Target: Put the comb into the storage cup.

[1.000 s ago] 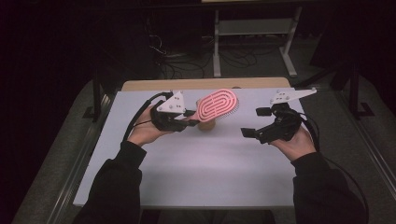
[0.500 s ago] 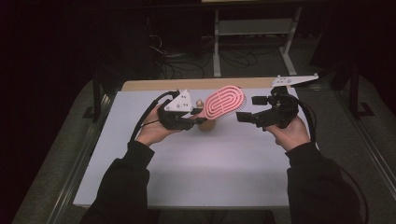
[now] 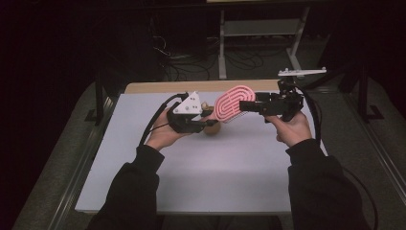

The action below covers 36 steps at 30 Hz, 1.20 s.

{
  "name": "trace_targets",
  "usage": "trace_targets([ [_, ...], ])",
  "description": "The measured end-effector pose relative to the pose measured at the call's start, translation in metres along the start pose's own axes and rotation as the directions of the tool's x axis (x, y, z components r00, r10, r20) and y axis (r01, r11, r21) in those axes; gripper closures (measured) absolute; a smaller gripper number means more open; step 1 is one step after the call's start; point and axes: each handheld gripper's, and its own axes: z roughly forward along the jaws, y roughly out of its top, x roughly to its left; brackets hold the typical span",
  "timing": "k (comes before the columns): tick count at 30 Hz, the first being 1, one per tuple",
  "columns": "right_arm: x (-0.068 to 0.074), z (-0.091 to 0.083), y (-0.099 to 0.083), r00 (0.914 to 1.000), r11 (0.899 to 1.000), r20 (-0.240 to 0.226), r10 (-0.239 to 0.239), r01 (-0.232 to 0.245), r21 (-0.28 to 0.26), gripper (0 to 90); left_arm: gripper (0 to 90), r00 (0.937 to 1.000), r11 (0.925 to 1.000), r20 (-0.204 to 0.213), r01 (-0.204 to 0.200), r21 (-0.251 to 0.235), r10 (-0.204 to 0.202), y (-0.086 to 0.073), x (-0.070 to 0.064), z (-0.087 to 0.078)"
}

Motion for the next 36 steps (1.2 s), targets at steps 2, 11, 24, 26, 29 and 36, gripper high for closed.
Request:
trace_targets([
  [2,-0.001,0.001,0.002,0.9998,1.000,-0.007,0.018,-0.018,0.004,12.4,69.8,1.0000,1.0000,-0.003,0.000,-0.002,0.000,0.000,0.000,0.001],
  [11,-0.003,0.005,0.004,0.9922,0.993,-0.055,0.112,-0.110,0.029,26.9,69.8,0.9995,0.9995,-0.029,0.014,-0.028,-0.015,-0.002,-0.001,0.005],
  [24,0.005,0.011,0.016,0.9822,0.977,0.011,0.188,-0.188,0.098,47.5,69.7,0.9971,0.9974,-0.067,0.034,-0.064,-0.038,-0.006,-0.002,0.007],
  [26,0.006,0.012,0.018,0.9798,0.974,0.012,0.200,-0.200,0.103,51.3,69.7,0.9969,0.9974,-0.069,0.034,-0.064,-0.038,-0.007,-0.002,0.007],
  [29,0.009,0.013,0.021,0.9816,0.977,0.005,0.191,-0.191,0.098,55.7,69.7,0.9960,0.9957,-0.073,0.045,-0.081,-0.051,-0.009,-0.001,0.006],
  [36,0.019,0.014,0.029,0.9825,0.980,-0.030,0.184,-0.181,0.086,61.2,70.1,0.9945,0.9886,-0.056,0.082,-0.127,-0.089,-0.011,0.000,0.003],
])
